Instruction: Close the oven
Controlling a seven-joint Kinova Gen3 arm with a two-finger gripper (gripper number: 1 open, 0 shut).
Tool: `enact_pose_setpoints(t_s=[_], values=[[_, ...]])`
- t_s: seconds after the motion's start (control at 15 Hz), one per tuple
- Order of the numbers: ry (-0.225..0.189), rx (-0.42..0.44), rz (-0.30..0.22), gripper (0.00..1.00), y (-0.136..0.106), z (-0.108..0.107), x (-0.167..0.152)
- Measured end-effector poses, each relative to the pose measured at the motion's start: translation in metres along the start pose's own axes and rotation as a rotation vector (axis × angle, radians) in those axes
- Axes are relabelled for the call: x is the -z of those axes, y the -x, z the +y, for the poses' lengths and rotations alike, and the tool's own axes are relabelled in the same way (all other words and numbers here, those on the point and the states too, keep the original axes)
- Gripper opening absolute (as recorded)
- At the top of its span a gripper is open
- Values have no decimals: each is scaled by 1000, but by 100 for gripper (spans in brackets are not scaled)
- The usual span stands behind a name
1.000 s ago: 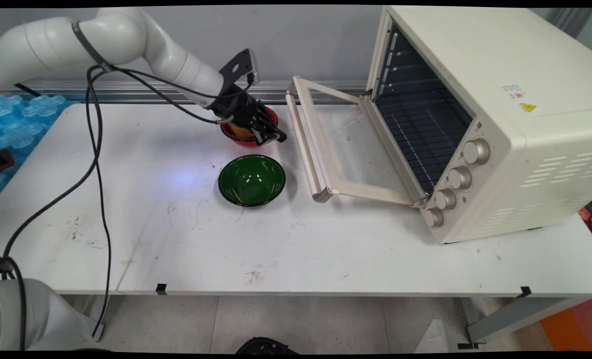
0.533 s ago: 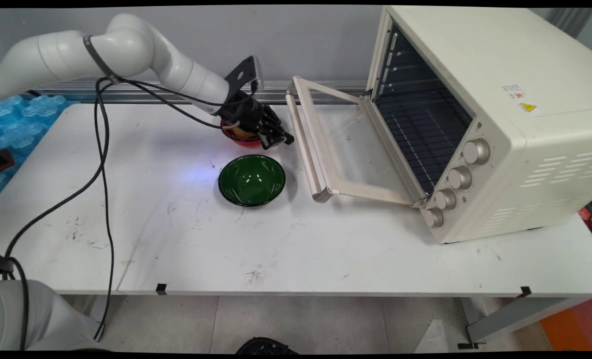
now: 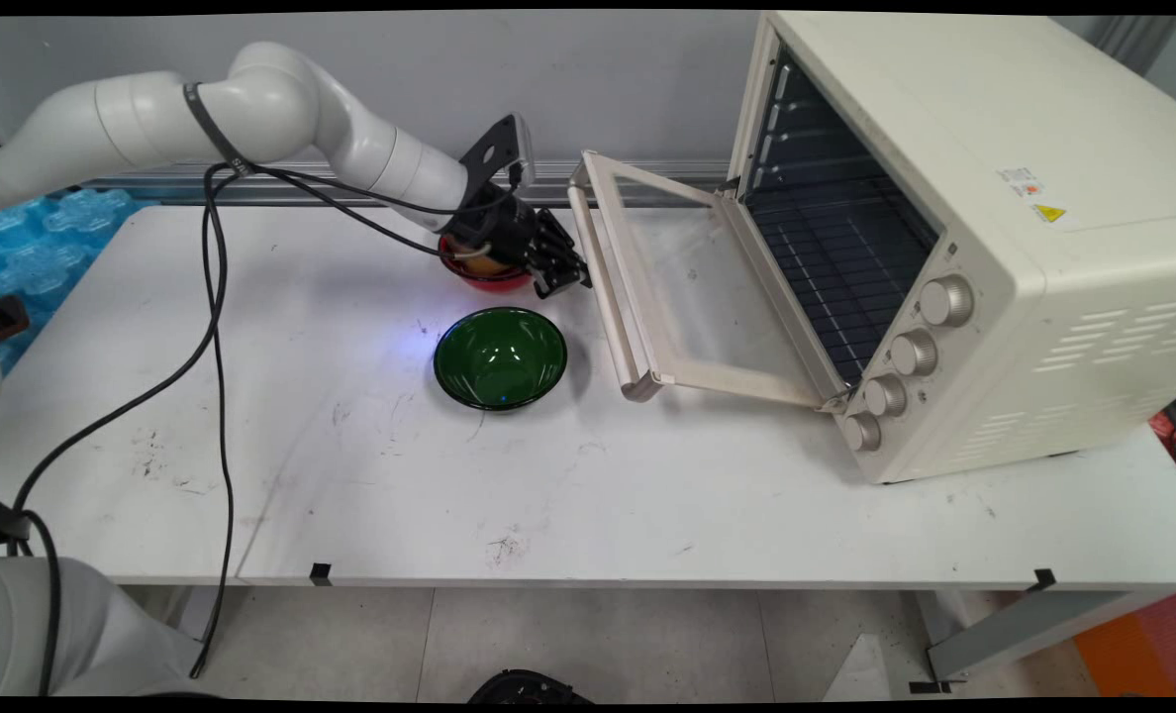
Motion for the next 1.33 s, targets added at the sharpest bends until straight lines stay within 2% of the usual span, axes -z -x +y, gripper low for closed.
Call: enact_pose_setpoints(t_s=[0.6, 1.33], values=[[4, -14, 26, 0, -10, -3, 3], [7, -25, 51, 0, -37, -17, 13]])
